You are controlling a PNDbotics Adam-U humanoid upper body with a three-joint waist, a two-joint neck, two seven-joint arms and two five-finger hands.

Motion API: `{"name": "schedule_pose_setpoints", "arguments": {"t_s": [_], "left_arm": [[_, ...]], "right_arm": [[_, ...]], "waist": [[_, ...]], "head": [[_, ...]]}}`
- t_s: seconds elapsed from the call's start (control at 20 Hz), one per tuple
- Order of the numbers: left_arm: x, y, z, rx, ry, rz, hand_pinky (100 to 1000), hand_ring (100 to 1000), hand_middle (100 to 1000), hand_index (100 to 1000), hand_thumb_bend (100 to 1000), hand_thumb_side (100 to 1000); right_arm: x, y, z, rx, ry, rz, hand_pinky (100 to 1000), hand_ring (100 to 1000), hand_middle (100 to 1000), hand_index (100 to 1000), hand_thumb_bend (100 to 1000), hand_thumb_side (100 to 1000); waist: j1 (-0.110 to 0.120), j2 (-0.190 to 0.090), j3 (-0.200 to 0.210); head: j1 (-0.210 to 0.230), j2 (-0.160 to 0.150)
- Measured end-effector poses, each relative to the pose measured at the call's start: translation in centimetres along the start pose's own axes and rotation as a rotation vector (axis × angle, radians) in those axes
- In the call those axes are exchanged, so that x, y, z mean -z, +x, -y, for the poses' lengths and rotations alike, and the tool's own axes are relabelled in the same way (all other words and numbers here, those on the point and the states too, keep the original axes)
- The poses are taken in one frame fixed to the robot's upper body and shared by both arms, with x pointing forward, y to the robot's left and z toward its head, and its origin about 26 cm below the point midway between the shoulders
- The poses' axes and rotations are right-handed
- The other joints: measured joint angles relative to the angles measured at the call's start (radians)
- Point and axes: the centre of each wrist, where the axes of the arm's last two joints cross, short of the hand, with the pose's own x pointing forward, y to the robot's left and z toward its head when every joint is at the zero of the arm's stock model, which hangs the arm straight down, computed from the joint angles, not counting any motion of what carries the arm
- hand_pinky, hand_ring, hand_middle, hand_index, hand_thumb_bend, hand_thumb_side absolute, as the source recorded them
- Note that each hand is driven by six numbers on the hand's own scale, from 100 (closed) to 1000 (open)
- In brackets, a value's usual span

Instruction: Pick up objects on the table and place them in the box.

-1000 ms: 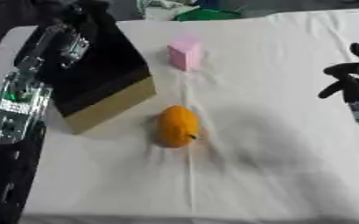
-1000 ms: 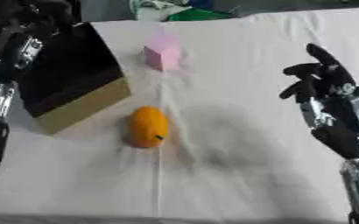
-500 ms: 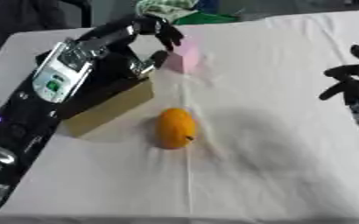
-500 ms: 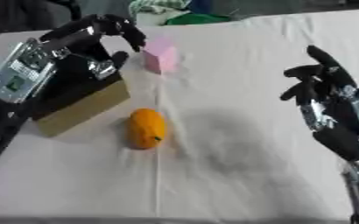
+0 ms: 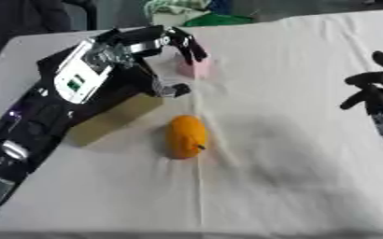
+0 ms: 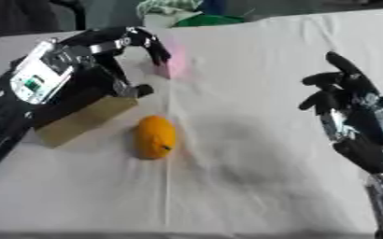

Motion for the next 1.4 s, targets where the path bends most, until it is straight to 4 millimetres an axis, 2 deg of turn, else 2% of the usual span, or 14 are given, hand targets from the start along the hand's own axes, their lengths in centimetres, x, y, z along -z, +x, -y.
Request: {"name": "schedule_pose_setpoints", "arguments": {"t_s": [0.15,0.45,0.85,1.4], "left_arm": [[0.7,0.4,0.4,0.032,-0.049,0.002,764,673,693,838,399,295],[1.3,0.6,1.5,0.043,-0.11,0.01,760,665,678,825,381,317],[-0.3,-0.5,2.3,0.046,-0.195,-0.047,758,663,675,823,392,367],[-2.4,-1.5,3.5,-0.02,-0.243,-0.076,754,652,662,824,307,424]], "right_arm": [[0.0,0.0,0.0,0.0,0.0,0.0,968,556,710,1000,100,525],[0.0,0.0,0.0,0.0,0.001,-0.001,968,556,710,1000,100,525],[-0.1,-0.1,0.0,-0.001,0.003,-0.004,968,556,710,1000,100,526],[-0.4,-0.3,0.1,-0.004,0.008,-0.02,969,557,710,1000,100,525]], "waist": [[0.0,0.0,-0.002],[0.006,0.0,-0.002],[0.014,-0.005,-0.005],[0.023,-0.013,-0.001]], "head": [[0.0,0.0],[0.0,0.0],[0.0,0.004],[-0.006,0.009]]}}
